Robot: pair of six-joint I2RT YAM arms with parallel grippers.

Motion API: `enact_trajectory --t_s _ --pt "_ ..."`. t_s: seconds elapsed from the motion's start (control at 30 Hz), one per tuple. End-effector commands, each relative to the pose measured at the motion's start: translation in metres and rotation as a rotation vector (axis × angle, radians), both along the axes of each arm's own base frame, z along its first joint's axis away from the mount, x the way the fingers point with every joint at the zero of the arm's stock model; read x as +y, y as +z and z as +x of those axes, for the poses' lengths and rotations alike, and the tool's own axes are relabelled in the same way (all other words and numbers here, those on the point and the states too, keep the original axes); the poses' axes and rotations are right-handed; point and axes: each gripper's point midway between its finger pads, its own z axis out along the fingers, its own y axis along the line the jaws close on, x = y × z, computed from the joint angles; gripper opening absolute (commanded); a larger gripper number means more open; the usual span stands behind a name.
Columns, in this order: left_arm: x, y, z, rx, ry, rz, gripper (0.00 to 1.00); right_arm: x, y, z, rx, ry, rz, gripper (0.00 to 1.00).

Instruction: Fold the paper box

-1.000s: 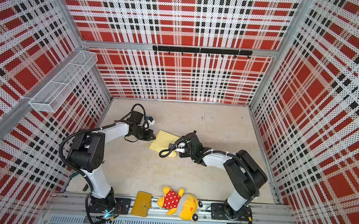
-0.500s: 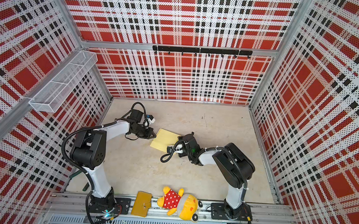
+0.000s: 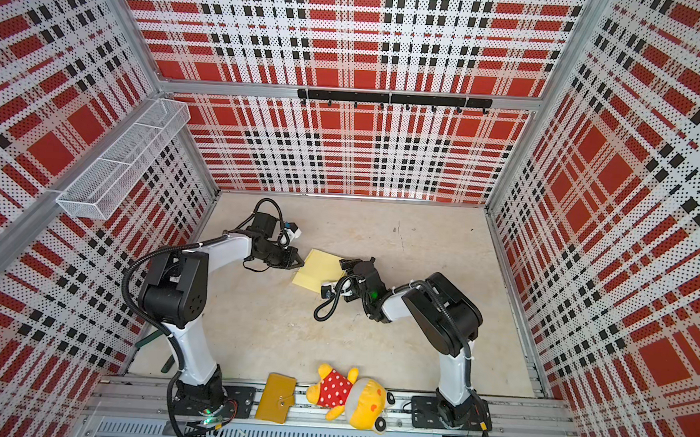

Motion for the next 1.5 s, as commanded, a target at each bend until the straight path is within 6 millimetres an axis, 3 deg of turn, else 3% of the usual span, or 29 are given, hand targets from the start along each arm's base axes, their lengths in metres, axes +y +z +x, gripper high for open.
enact_trajectory --t_s 0.0,0.53,0.83,1.23,1.47 --pt "0.009 -0.035 -0.018 0.107 0.007 0.069 0.09 0.024 0.024 -0.001 -0.119 0.071 0.068 0.89" --pt "-0.003 -0.019 -0.017 0.089 -0.004 0.016 0.17 0.036 0.033 -0.009 -0.103 0.092 0.115 0.71" --pt "0.001 0.002 -0.014 0.02 0.019 0.015 0.36 0.031 0.029 -0.014 -0.072 0.066 0.131 0.61" --pt "0.018 0.081 -0.013 -0.237 0.036 0.058 0.65 0.027 0.029 -0.025 -0.016 0.045 0.173 0.56" --pt "0.058 0.119 -0.005 -0.317 0.162 0.032 0.7 0.033 0.053 -0.033 0.134 -0.024 0.396 0.49"
